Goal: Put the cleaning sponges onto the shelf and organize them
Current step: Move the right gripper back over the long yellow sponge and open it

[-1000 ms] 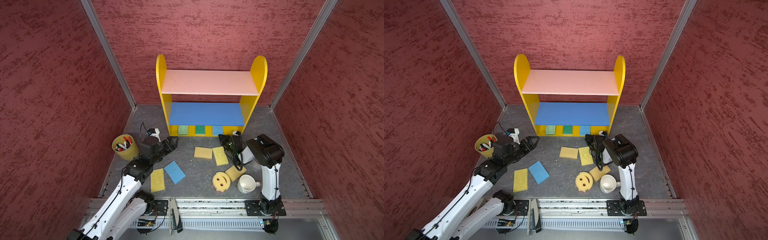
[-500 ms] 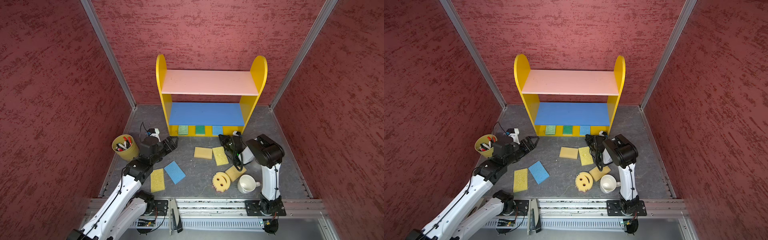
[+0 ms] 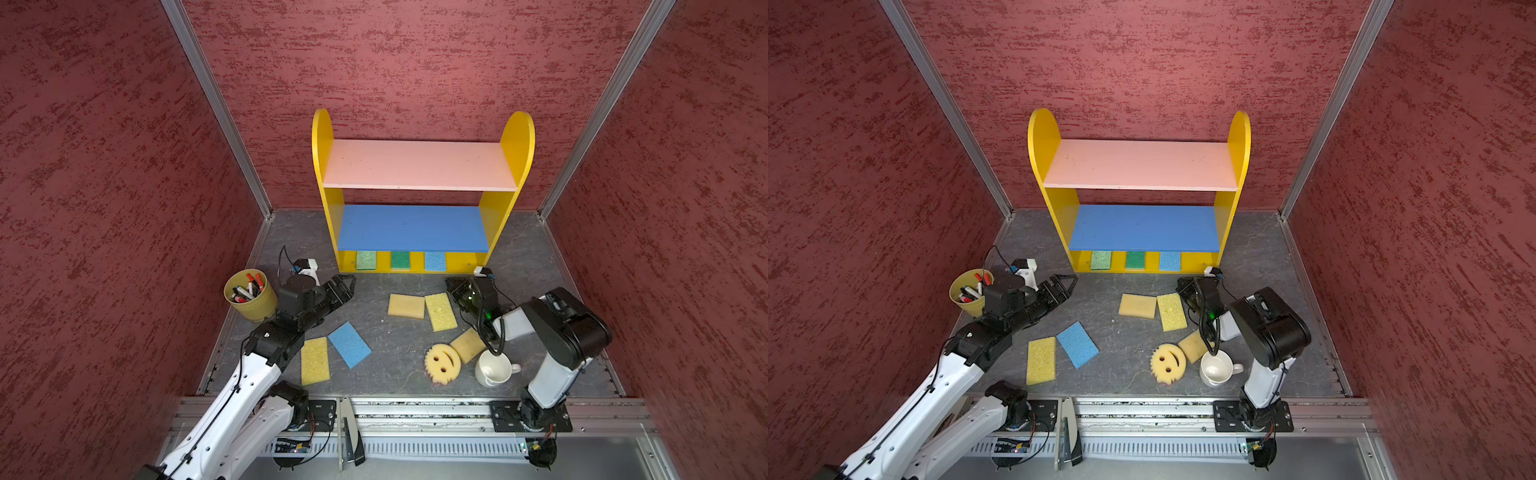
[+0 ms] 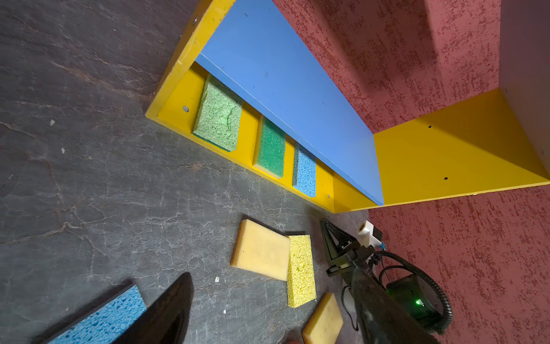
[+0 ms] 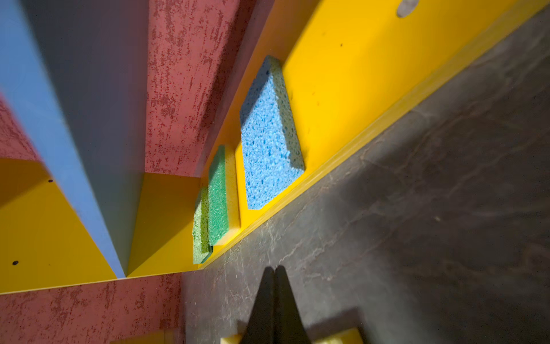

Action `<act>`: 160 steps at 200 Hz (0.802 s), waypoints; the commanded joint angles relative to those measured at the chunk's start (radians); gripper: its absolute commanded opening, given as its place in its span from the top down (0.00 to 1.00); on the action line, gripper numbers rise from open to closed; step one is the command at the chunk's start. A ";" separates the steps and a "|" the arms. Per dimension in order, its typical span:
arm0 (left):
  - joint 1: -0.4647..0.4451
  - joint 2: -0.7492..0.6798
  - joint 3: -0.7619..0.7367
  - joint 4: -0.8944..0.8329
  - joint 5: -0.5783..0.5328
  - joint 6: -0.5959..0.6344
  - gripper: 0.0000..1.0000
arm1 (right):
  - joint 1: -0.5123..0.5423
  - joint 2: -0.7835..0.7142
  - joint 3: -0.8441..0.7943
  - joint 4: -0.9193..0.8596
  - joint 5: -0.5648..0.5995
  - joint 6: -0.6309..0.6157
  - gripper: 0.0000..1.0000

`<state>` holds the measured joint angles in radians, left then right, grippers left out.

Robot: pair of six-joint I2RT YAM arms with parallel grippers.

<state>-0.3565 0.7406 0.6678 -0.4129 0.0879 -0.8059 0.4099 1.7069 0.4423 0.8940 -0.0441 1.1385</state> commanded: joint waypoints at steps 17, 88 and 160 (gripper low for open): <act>0.026 0.048 0.024 -0.079 0.012 0.029 0.16 | 0.012 -0.202 0.035 -0.448 -0.074 -0.275 0.90; 0.029 0.063 0.049 -0.059 0.052 0.069 0.01 | 0.033 -0.457 0.090 -0.979 -0.067 -0.499 0.53; 0.034 0.051 0.032 -0.060 0.065 0.052 0.01 | 0.066 -0.330 0.152 -1.055 -0.114 -0.550 0.47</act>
<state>-0.3305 0.7929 0.7044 -0.4782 0.1337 -0.7540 0.4641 1.3315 0.5800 -0.1276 -0.1219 0.6106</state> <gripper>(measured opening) 0.994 0.534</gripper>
